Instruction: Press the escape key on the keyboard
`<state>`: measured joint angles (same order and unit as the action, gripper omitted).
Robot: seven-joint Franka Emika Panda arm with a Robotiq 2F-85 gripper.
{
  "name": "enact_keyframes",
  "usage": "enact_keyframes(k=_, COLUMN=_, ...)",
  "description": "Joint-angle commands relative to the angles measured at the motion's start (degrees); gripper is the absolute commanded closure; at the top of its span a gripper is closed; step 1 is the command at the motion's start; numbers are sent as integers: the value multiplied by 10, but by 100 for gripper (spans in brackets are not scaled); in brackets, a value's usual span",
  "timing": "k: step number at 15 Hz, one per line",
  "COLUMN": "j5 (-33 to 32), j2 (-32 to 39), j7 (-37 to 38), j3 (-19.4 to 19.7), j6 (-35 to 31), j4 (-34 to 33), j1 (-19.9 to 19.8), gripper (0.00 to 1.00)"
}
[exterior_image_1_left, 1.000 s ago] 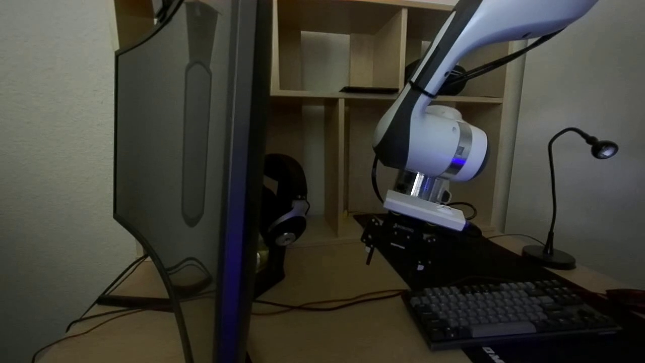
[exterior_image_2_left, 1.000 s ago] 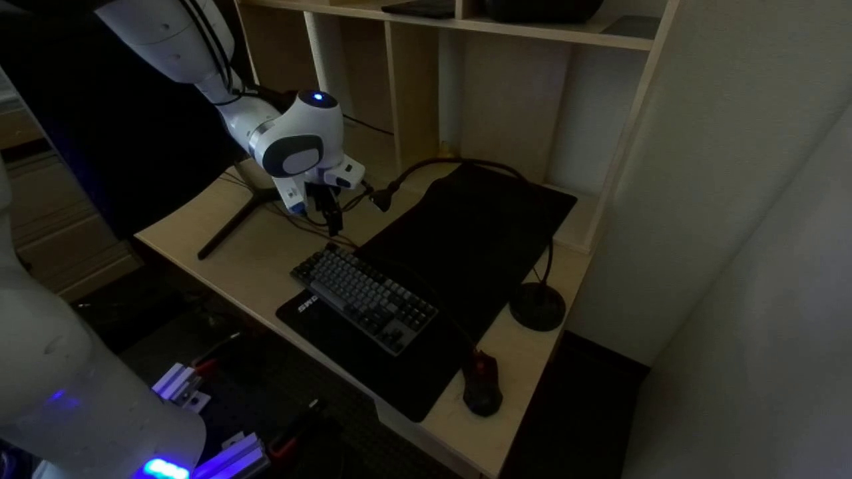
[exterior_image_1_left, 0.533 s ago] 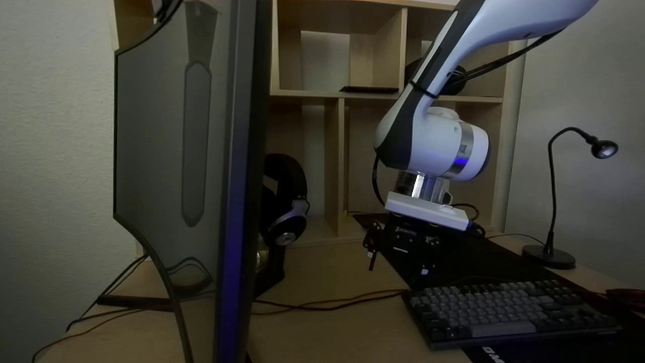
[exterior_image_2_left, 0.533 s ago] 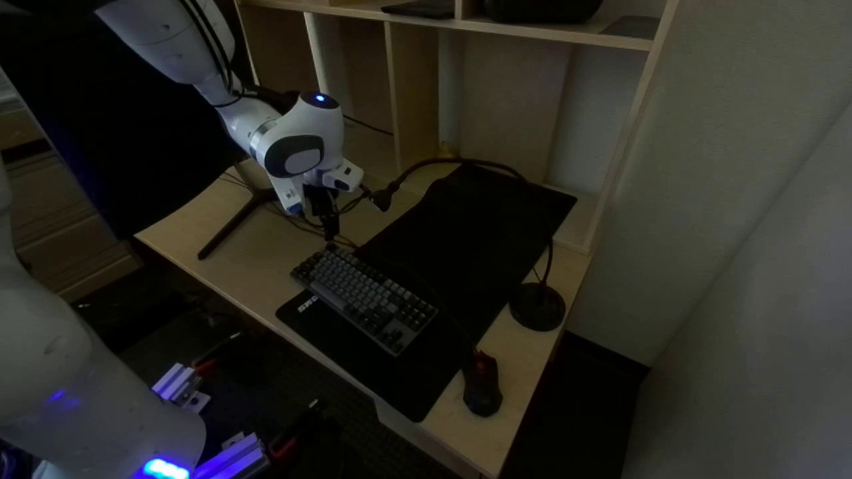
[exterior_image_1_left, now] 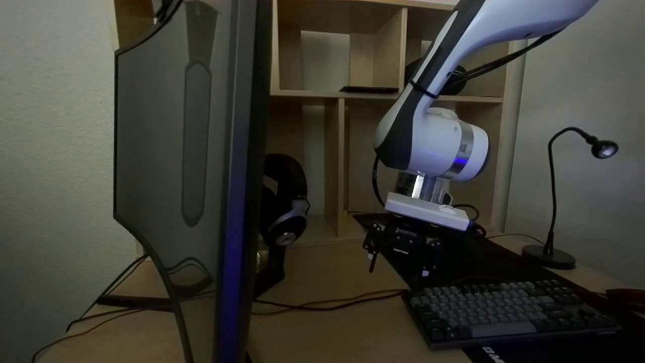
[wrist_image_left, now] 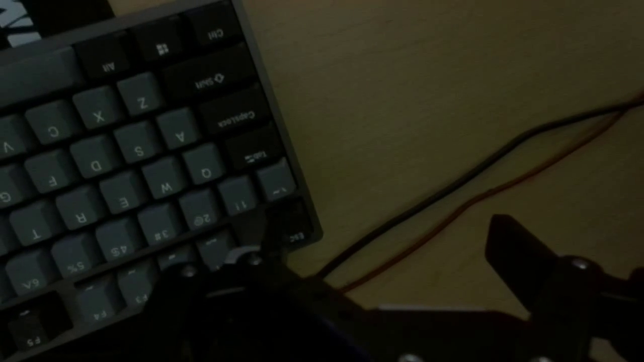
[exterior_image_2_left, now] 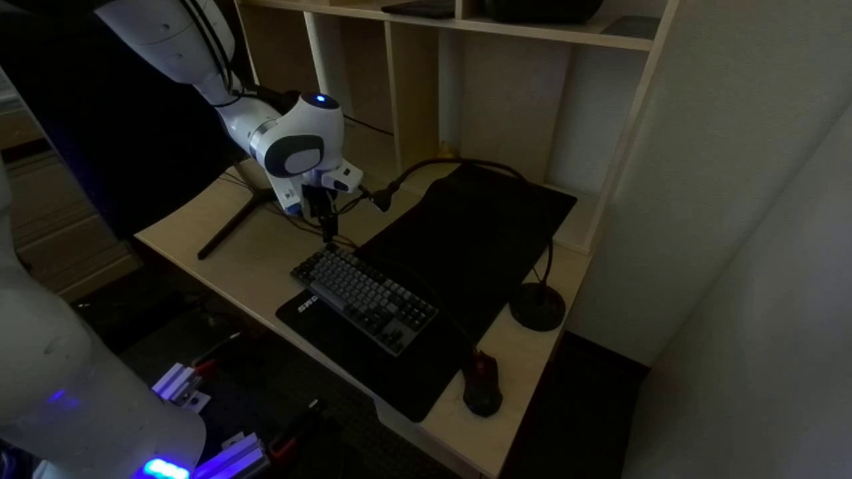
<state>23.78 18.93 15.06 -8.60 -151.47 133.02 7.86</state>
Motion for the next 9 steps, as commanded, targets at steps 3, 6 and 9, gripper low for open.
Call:
enact_keyframes(k=3, j5=-2, j2=2, j7=0, j3=-3, j6=-24, j4=1, j1=-1, gripper=0)
enact_keyframes(k=6, j5=-2, j2=0, j7=6, j3=-3, j6=-16, j4=-1, j1=-2, gripper=0)
enact_keyframes(k=9, j5=-2, j2=0, j7=11, j3=-3, j6=-17, j4=-1, j1=-2, gripper=0)
